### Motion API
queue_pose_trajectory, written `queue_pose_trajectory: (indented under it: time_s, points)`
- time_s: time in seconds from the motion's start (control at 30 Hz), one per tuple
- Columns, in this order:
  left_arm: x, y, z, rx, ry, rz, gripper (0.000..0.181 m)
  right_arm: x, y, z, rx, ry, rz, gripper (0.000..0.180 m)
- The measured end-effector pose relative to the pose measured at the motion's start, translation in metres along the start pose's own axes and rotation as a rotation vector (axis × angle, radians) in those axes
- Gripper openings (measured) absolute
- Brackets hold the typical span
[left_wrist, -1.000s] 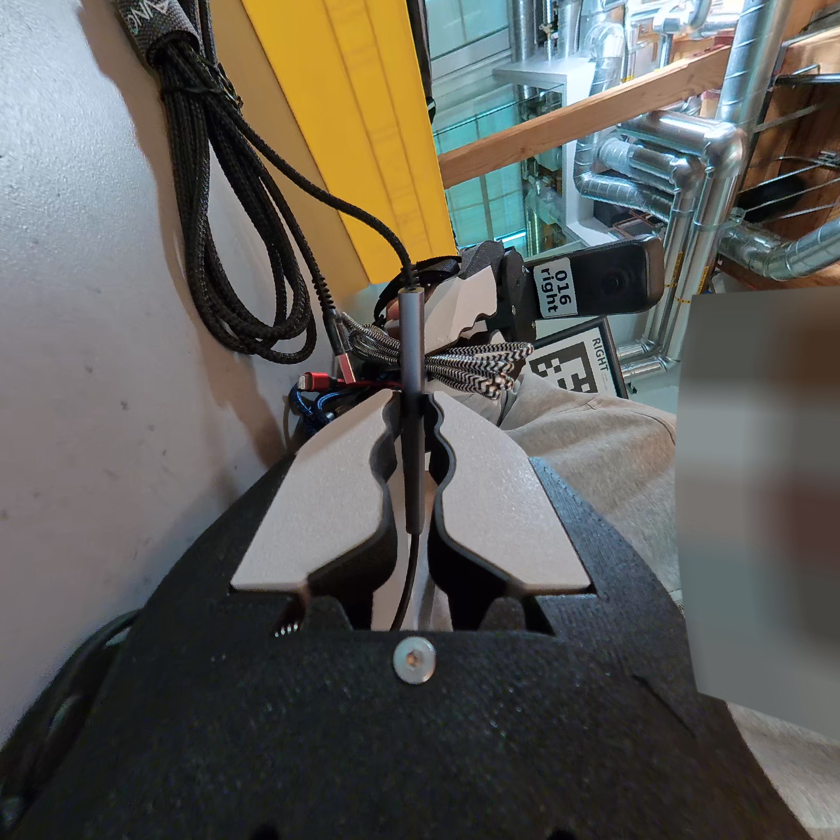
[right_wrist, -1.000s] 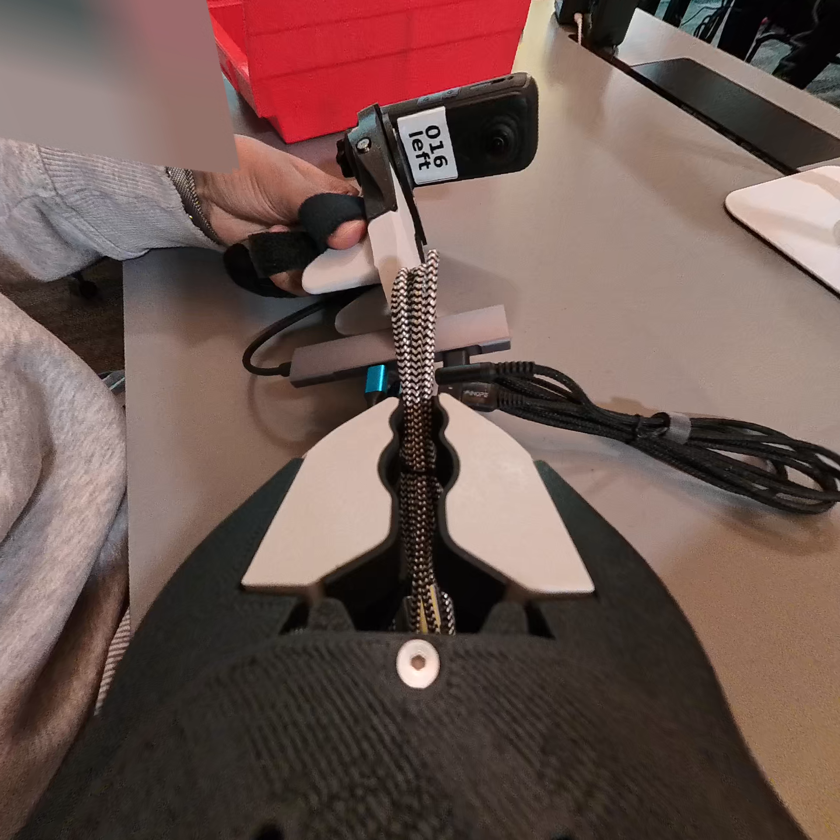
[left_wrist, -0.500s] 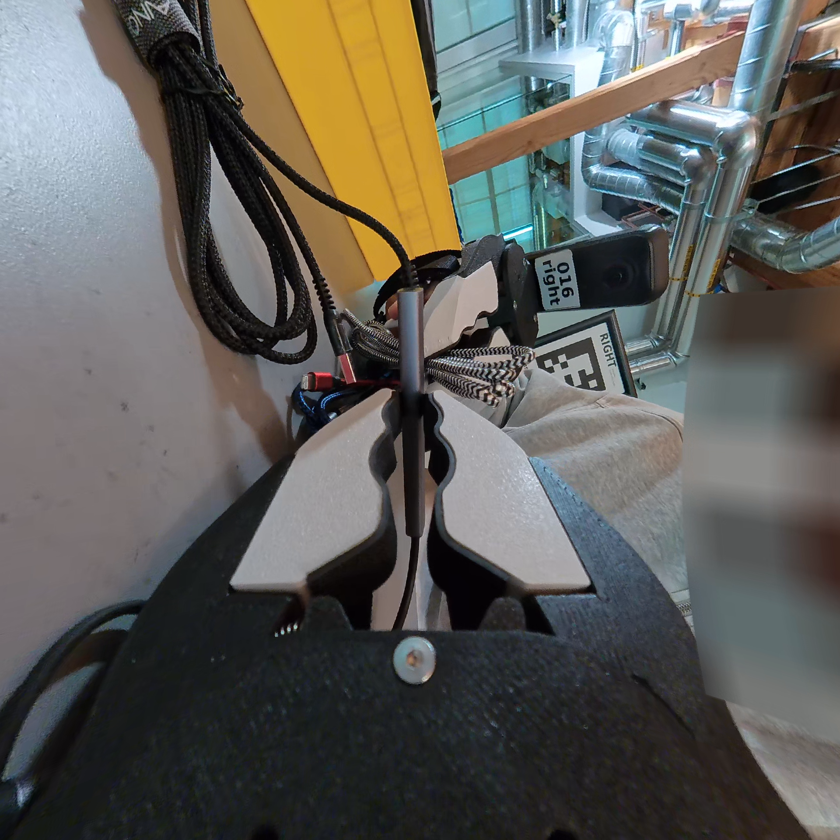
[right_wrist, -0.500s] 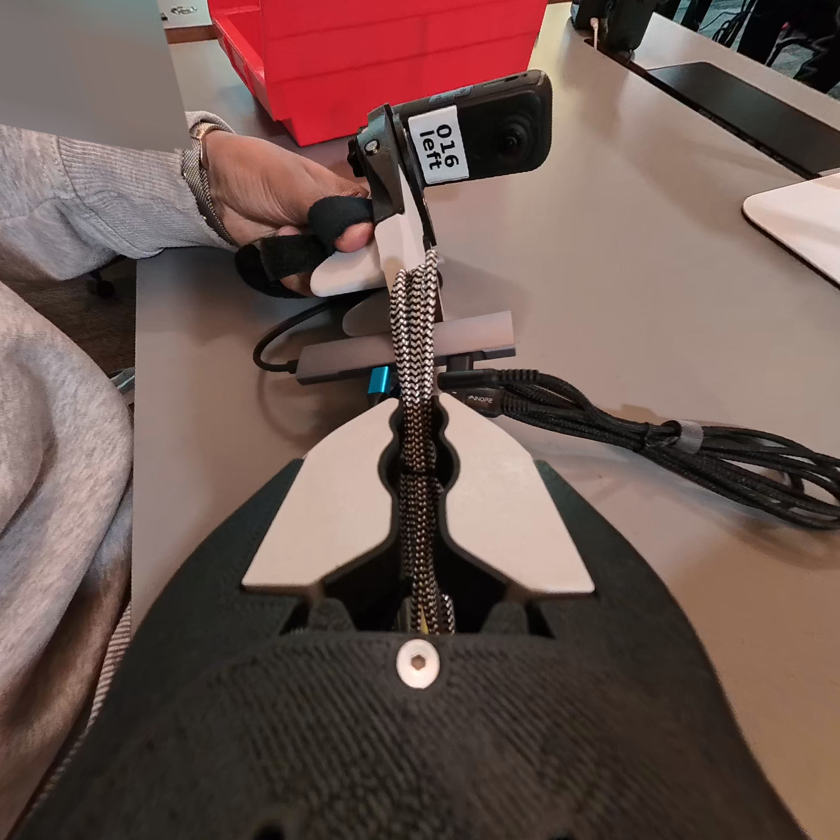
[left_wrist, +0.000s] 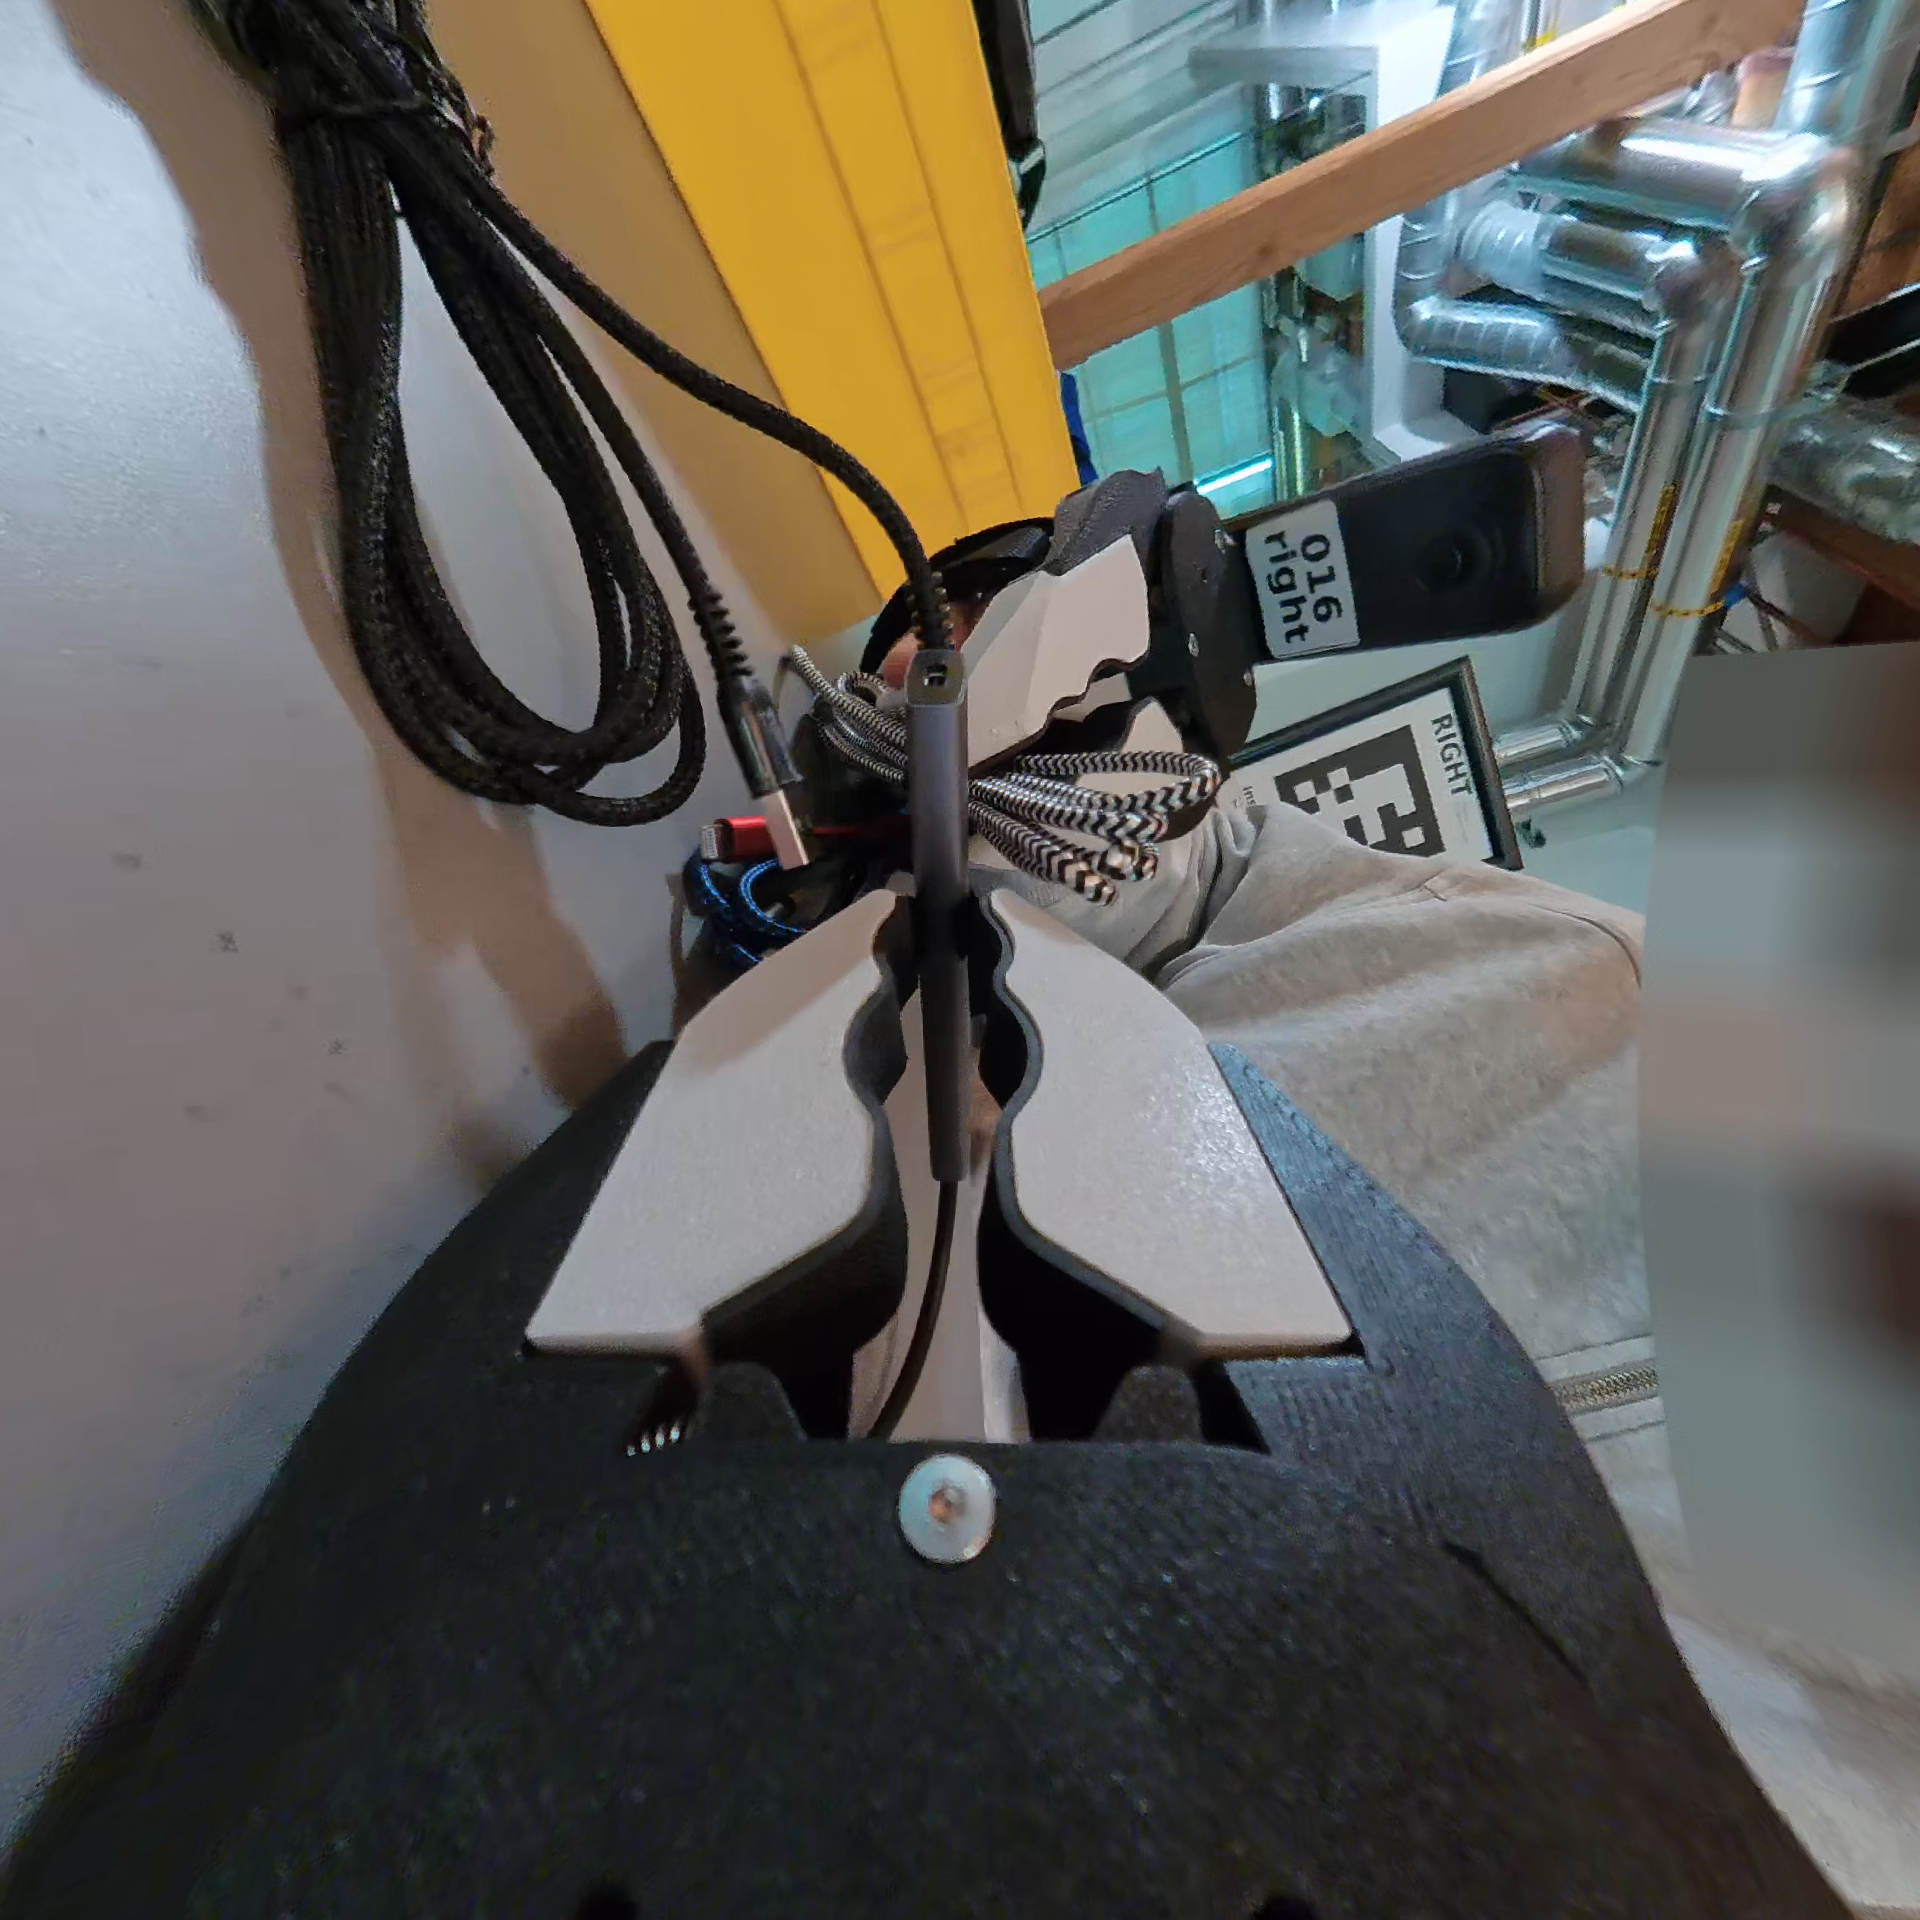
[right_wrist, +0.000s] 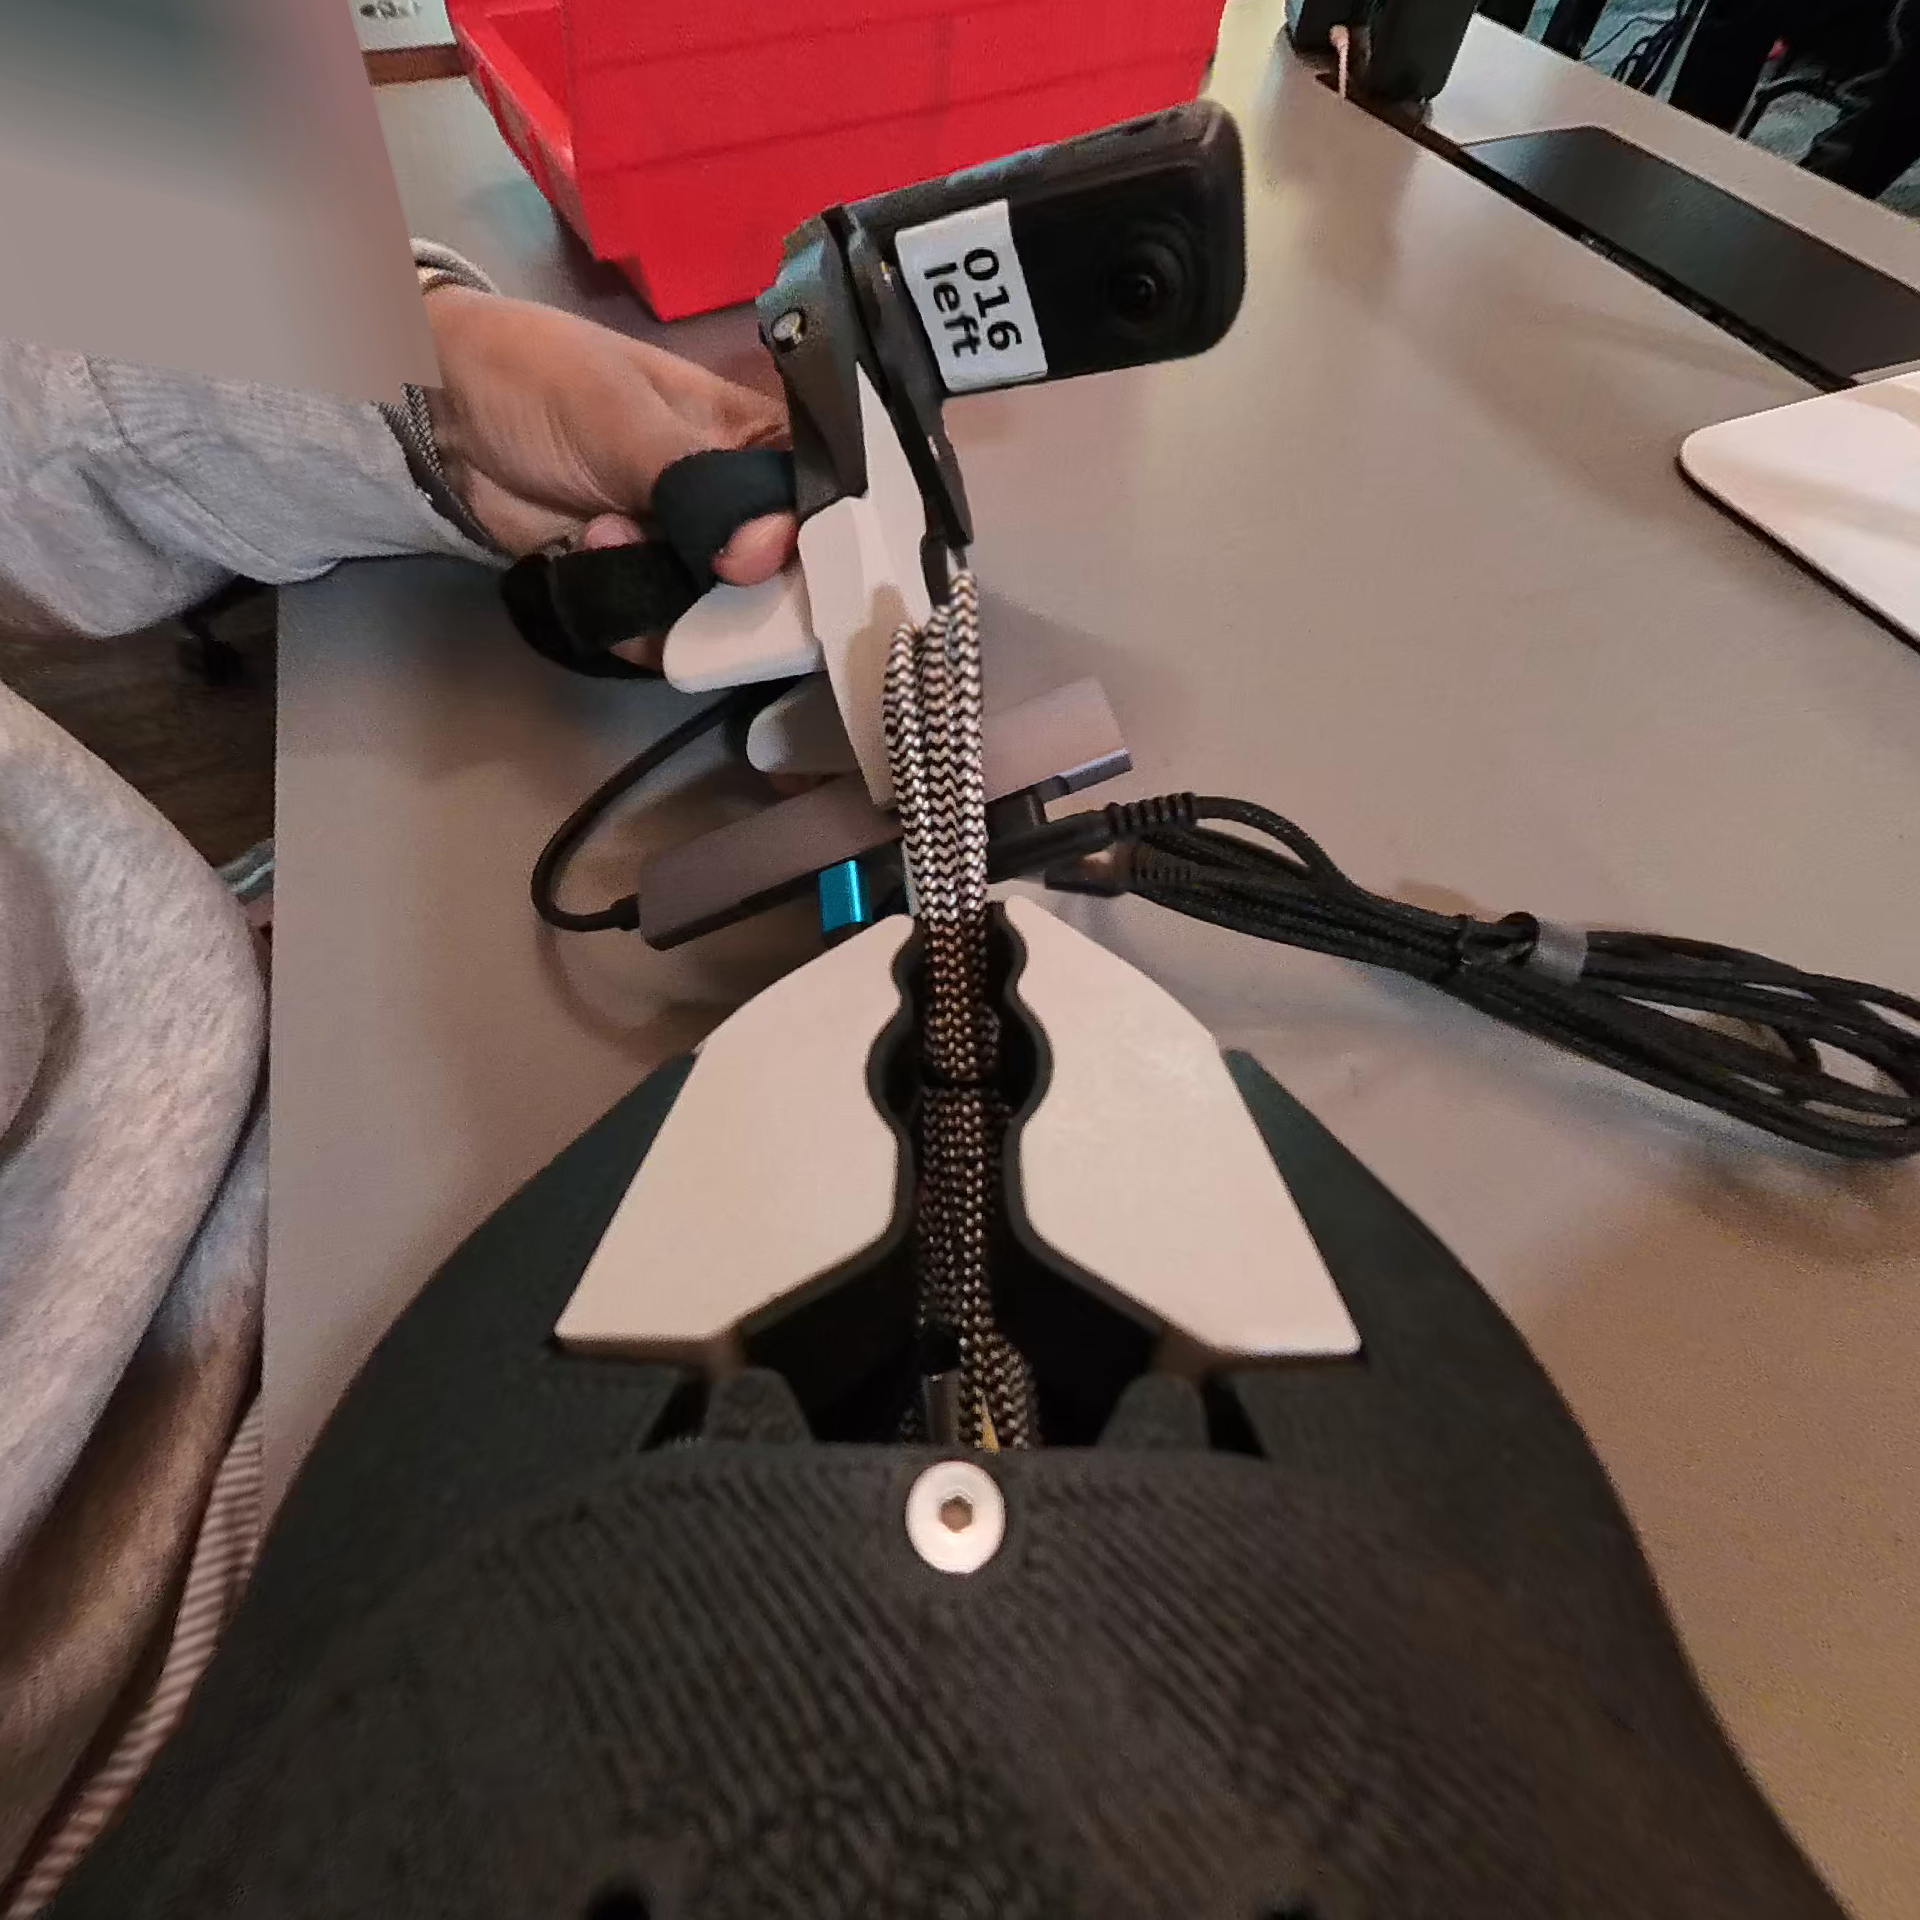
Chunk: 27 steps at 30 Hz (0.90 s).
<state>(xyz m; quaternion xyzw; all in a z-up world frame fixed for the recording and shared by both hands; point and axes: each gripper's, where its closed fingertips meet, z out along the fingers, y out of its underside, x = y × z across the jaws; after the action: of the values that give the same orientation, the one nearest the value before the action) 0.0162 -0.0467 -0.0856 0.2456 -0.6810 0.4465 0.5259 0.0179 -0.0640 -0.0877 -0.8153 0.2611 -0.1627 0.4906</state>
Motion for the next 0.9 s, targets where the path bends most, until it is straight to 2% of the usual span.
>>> queue_pose_trajectory:
  time_s: [0.33,0.4,0.47,0.67,0.77,0.9]
  points:
    - [0.012,-0.013,-0.006,0.091,0.111,0.007,0.011,0.007,-0.011,-0.003,0.072,-0.004,0.066,0.01]
    - [0.016,-0.015,-0.008,0.113,0.131,0.031,0.017,0.01,-0.012,-0.005,0.088,-0.006,0.095,0.01]
    - [0.019,-0.022,-0.014,0.162,0.163,0.034,0.025,0.013,-0.011,-0.008,0.101,0.001,0.126,0.01]
    - [0.035,-0.042,-0.039,0.333,0.325,0.029,0.027,0.03,-0.005,-0.017,0.114,0.061,0.237,0.011]
    - [0.036,-0.039,-0.035,0.313,0.317,0.052,0.028,0.032,-0.006,-0.019,0.127,0.068,0.25,0.011]
    - [0.037,-0.035,-0.029,0.28,0.295,0.085,0.029,0.038,-0.011,-0.028,0.192,0.083,0.28,0.022]
